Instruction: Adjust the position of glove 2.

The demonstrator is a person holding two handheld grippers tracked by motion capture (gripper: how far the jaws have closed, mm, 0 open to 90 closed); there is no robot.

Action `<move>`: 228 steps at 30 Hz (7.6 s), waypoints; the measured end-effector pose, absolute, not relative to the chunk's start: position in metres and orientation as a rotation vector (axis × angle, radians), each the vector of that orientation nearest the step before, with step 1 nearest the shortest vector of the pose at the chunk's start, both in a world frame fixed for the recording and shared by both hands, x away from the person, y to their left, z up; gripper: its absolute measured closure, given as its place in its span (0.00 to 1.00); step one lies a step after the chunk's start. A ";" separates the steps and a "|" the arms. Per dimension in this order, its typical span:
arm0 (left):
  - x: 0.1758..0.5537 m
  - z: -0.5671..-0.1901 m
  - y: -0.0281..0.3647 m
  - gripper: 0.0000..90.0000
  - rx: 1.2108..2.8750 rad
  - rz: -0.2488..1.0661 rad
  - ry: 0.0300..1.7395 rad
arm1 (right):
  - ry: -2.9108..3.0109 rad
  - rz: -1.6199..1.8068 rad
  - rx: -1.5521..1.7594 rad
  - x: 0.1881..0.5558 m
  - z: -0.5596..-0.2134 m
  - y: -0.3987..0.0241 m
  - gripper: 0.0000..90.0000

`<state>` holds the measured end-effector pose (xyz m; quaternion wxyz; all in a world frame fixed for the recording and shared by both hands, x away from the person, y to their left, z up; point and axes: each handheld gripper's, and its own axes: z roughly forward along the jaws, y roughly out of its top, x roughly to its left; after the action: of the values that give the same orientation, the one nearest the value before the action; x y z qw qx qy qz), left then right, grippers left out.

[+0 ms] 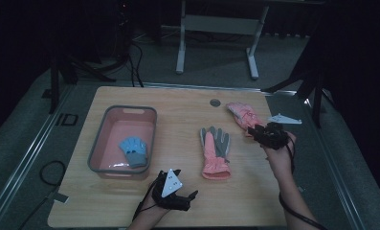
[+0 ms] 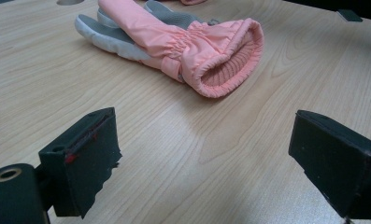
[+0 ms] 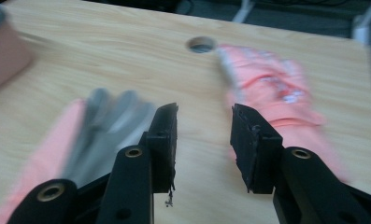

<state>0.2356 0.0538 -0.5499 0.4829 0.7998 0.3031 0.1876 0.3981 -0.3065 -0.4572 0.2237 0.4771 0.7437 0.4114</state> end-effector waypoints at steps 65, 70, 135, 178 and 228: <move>0.235 -0.544 0.055 0.10 1.891 0.495 0.725 | 1.786 0.994 1.620 0.390 -0.447 -0.331 0.99; 0.237 -0.545 0.055 0.10 1.901 0.500 0.713 | 1.793 0.969 1.653 0.359 -0.453 -0.321 0.99; 0.233 -0.553 0.049 0.10 1.933 0.468 0.694 | 2.207 1.046 1.334 0.364 -0.543 -0.338 0.76; 0.236 -0.545 0.056 0.11 1.847 0.578 0.788 | 2.133 0.975 1.385 0.345 -0.466 -0.181 0.99; 0.336 -0.475 -0.050 1.00 2.035 0.514 0.525 | 2.164 1.239 1.181 0.331 -0.465 -0.291 0.67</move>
<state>0.3362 -0.0496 -0.4748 0.4696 0.8305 0.2143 0.2096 0.3309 -0.2909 -0.4646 0.1901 0.4203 0.7699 0.4410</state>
